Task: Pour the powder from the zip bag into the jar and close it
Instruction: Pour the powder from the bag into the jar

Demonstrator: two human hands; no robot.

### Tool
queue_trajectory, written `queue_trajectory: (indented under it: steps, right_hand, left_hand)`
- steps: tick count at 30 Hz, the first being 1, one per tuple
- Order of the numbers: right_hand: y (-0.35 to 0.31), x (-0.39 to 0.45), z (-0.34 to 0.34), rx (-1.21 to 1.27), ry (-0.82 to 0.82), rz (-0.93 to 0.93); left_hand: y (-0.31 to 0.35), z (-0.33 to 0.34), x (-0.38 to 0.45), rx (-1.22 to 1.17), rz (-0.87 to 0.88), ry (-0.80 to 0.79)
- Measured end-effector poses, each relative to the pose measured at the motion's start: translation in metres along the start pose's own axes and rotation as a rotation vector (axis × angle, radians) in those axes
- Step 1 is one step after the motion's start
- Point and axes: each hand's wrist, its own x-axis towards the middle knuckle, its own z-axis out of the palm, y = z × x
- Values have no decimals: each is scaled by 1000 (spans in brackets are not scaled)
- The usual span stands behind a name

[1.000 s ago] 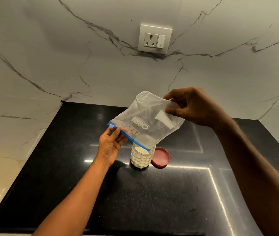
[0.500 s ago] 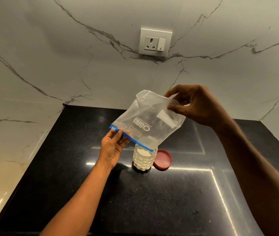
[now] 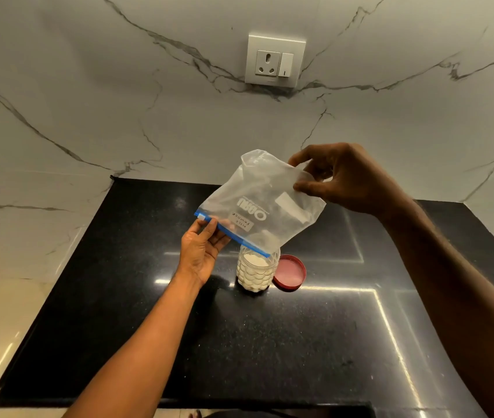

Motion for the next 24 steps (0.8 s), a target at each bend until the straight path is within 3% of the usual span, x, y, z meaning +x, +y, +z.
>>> queue_trajectory:
  steps: [13,24]
  right_hand:
    - [0,1,3,60,73,10]
    - [7,-5,8,126,6,81]
  left_hand:
    - [4,-4,2,-4,-6,10]
    - [3,-4,-1,-4,22,19]
